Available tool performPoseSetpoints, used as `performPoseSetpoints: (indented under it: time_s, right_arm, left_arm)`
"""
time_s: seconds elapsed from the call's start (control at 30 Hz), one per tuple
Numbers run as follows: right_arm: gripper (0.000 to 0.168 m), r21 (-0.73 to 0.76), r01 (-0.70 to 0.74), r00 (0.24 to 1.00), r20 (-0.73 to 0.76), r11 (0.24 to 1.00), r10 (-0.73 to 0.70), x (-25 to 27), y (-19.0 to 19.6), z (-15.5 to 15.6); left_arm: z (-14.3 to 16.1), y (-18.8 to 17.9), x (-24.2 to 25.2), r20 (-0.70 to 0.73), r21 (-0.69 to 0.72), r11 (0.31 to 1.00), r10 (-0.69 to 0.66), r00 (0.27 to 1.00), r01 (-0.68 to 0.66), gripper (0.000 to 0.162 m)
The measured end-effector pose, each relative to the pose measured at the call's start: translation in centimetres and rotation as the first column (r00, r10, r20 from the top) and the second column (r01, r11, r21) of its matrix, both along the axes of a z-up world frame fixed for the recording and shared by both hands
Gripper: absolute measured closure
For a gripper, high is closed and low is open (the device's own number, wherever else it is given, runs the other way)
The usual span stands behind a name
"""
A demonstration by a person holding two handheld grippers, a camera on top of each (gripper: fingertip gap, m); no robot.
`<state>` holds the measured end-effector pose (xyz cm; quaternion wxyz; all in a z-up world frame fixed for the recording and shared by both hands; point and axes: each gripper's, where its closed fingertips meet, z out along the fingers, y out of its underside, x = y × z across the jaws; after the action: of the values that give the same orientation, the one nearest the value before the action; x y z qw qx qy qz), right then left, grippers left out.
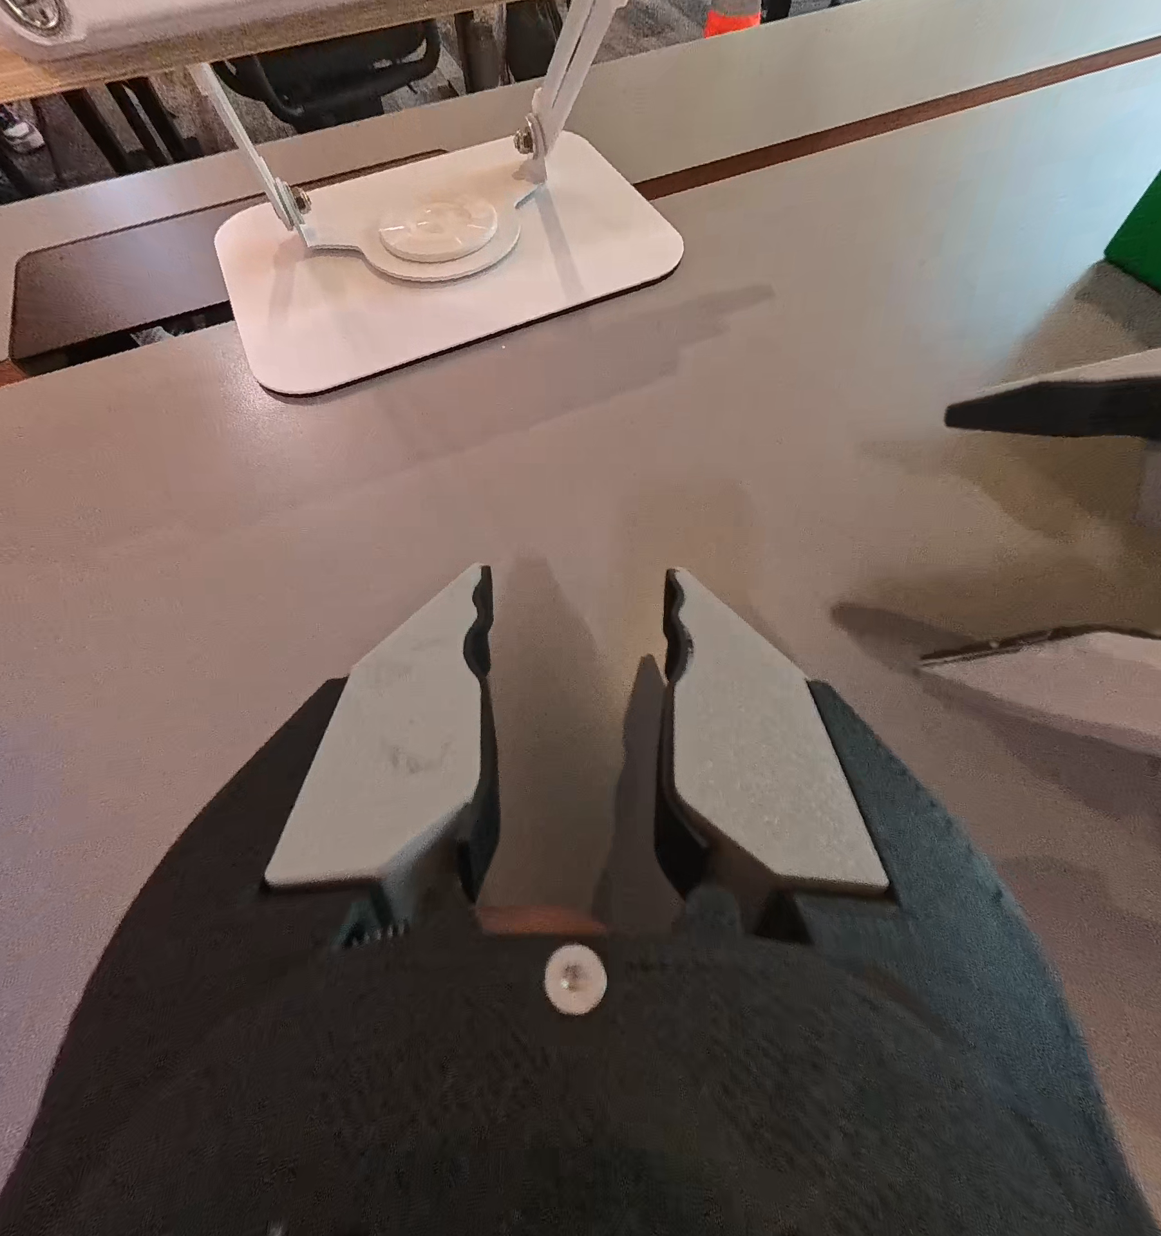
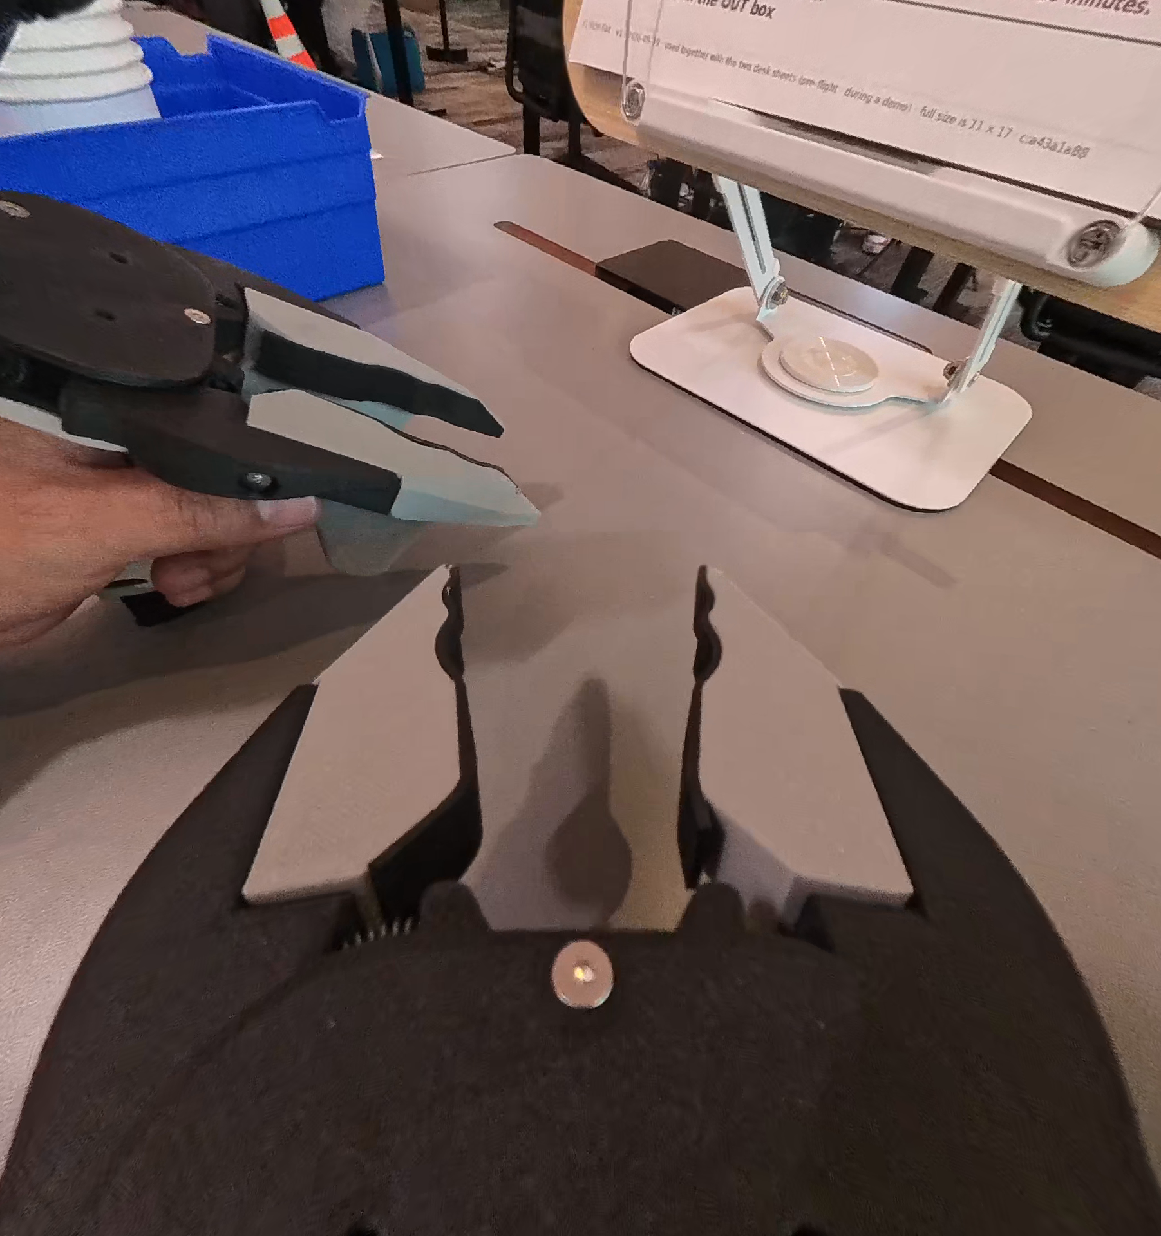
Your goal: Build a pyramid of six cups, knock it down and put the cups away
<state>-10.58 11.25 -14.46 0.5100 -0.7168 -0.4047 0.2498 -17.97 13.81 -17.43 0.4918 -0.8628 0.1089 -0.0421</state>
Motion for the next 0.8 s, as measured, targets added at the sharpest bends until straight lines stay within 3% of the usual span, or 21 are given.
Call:
performPoseSetpoints:
  time_s: [0.8]
  right_arm:
    - [0.103,-0.100,-0.072,0.994,0.073,0.992,0.080,-1.1,-0.5,-2.2]
  left_arm:
    - [-0.1,-0.1,0.3,-0.007,-0.005,1.000,-0.006,1.000,0.006,0.111]
